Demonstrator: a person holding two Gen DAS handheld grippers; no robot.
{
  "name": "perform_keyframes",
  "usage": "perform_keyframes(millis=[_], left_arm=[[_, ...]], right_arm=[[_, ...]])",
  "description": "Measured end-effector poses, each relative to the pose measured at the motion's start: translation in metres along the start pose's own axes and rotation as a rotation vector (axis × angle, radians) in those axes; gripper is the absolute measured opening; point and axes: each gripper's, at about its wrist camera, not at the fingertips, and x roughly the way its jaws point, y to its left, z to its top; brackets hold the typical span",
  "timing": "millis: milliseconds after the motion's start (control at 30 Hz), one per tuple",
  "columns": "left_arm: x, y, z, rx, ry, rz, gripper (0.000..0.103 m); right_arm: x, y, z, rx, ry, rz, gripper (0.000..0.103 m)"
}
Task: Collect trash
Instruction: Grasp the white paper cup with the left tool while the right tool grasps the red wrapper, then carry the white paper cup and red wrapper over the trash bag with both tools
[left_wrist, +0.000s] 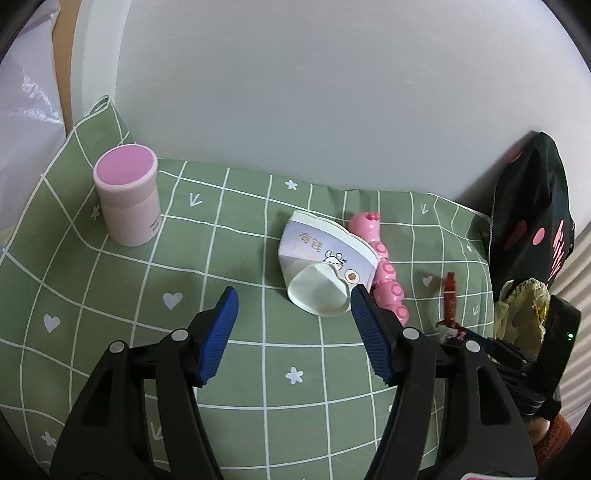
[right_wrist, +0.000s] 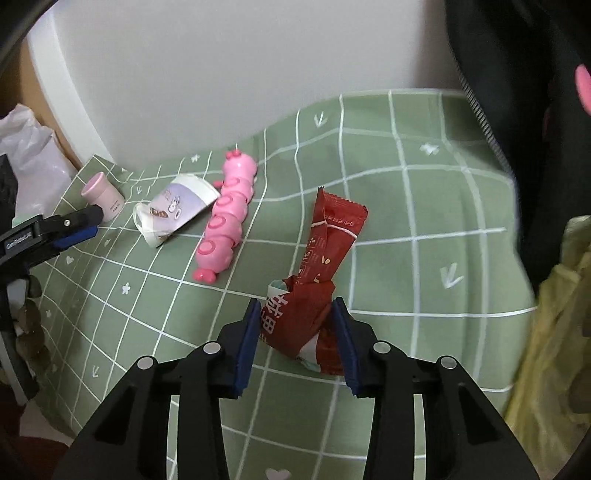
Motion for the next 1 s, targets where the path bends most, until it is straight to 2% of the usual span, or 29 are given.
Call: perform_keyframes(millis=[200, 400, 633, 700, 767, 833, 1000], left_arm=[[0.002, -0.006, 0.000, 0.007, 0.006, -0.010, 0.060], [0.014, -0.011, 0.005, 0.004, 0.027, -0.074, 0.064], [0.037, -0.013, 0.011, -0.023, 0.052, -0.060, 0.065], [0.044, -0.011, 0.012, -0.038, 0.073, -0.043, 0.063], [0.055, -0.007, 0.012, -0.068, 0.119, -0.029, 0.055], [0.059, -0.005, 0.011, -0.105, 0.140, -0.053, 0.048], [0.050, -0.004, 0.009, -0.124, 0.105, -0.063, 0.047]], right_arm=[[-0.022, -0.005, -0.002, 0.010, -0.029, -0.002, 0.037], [-0.033, -0.004, -0.010, -0.012, -0.034, -0.024, 0.037], [-0.046, -0.010, -0.019, 0.009, -0.046, -0.042, 0.037], [-0.049, -0.014, -0.020, 0.023, -0.051, -0.047, 0.037], [-0.051, -0.017, -0.022, 0.035, -0.053, -0.052, 0.037], [-0.052, -0.019, -0.023, 0.044, -0.051, -0.054, 0.037], [-0.052, -0.017, -0.026, 0.046, -0.046, -0.054, 0.037]])
